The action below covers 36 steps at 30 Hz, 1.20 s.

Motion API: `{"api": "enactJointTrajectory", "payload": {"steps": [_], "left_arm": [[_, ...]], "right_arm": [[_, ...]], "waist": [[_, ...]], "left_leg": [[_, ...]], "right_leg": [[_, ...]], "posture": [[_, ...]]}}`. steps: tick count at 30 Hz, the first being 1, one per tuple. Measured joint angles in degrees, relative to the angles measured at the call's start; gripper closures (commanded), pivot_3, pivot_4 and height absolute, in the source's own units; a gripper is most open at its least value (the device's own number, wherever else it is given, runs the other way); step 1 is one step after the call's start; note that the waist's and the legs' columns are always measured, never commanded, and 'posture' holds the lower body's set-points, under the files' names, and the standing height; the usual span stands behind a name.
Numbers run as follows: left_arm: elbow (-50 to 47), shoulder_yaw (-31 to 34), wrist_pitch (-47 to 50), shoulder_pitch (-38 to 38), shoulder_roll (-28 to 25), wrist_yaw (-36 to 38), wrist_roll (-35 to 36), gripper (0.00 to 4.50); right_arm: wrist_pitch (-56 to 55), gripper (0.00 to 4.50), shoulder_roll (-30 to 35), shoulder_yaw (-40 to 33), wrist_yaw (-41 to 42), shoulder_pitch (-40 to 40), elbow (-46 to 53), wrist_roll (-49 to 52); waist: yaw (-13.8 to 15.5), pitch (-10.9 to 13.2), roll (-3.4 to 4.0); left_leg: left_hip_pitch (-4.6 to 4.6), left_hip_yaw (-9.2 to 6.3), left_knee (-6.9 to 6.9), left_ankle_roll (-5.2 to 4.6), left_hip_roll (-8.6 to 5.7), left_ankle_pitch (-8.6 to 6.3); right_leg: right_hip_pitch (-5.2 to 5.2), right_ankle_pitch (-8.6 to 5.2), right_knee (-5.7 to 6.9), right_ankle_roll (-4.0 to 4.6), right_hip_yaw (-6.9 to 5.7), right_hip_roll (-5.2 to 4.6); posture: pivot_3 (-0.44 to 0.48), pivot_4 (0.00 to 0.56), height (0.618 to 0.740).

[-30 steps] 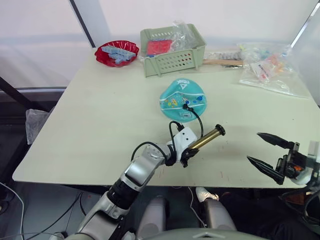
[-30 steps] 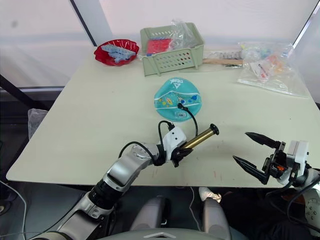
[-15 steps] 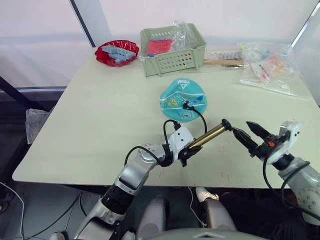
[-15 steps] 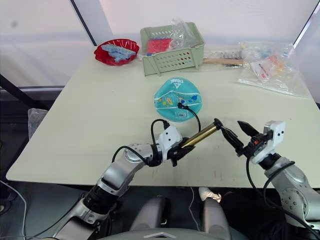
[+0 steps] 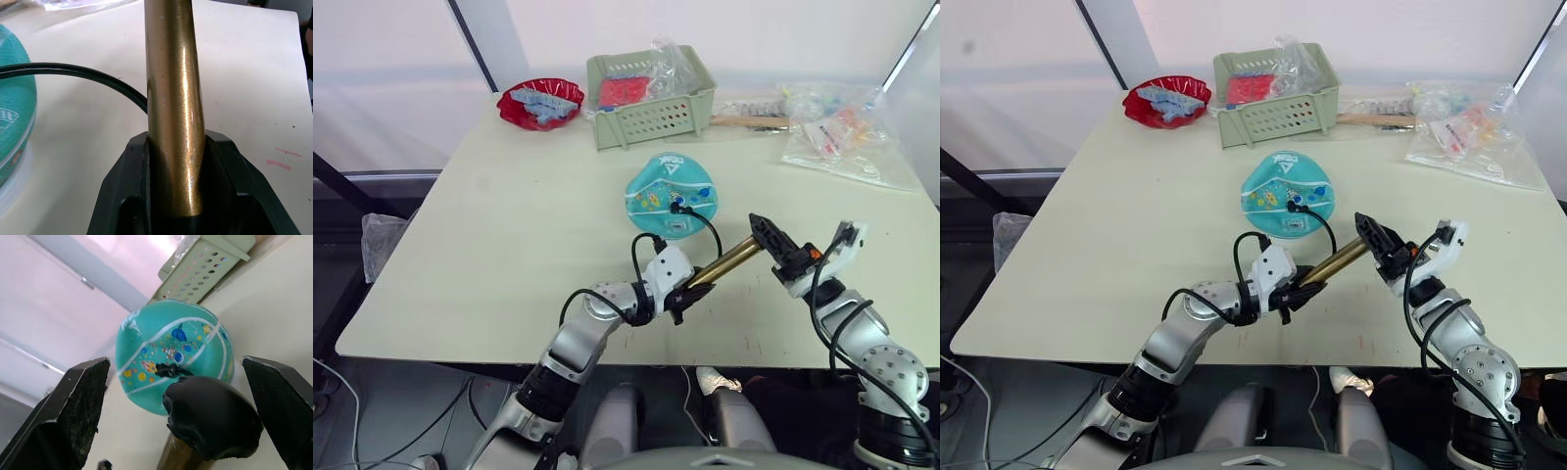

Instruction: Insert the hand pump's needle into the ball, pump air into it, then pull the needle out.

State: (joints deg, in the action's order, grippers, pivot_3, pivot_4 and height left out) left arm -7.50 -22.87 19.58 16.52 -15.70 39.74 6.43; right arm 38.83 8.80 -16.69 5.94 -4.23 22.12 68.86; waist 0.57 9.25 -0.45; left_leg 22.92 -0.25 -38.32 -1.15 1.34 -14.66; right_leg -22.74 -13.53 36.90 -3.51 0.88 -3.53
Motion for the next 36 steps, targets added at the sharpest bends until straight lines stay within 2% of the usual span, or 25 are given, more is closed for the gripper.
{"api": "enactJointTrajectory", "payload": {"steps": [8, 36], "left_arm": [[0.69, 0.31, -1.29, 0.01, 0.43, 0.37, 0.00, 3.51], [1.53, 0.34, -1.87, 0.04, 1.51, 1.22, -0.02, 3.51]], "right_arm": [[0.00, 0.00, -0.45, -0.35, -3.90, -0.98, -0.24, 5.54], [-1.13, 0.00, -0.50, 1.34, -4.67, -0.70, -2.22, 5.88]], "waist": [[-0.24, 0.00, 0.00], [-1.29, 0.01, 0.01]], "left_leg": [[0.00, 0.01, 0.02, 0.00, 0.00, 0.00], [0.06, -0.02, 0.04, -0.01, 0.01, 0.00]], "right_leg": [[0.00, 0.00, 0.00, -0.01, 0.01, 0.00], [-0.10, -0.01, 0.00, -0.01, 0.04, 0.00]], "posture": [[0.000, 0.150, 0.736], [0.000, 0.150, 0.736]]}}
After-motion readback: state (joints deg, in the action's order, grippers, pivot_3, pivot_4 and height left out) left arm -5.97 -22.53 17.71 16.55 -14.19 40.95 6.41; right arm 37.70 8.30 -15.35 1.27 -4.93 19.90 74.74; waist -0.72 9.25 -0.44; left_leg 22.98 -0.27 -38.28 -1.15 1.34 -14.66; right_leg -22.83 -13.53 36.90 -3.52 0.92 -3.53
